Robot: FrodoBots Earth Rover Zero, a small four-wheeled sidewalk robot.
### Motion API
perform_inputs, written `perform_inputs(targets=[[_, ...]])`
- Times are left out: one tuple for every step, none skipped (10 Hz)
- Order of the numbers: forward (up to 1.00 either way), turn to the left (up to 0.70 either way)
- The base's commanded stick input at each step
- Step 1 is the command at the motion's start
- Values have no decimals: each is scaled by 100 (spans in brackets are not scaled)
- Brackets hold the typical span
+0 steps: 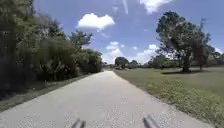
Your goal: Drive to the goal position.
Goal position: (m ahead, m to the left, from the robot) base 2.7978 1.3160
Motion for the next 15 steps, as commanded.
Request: perform_inputs(targets=[[50,40],[50,50],[50,50],[50,50],[50,50],[50,50],[50,50],[50,50],[50,39],[50,0],[50,0],[50,0],[50,0],[50,0],[50,0]])
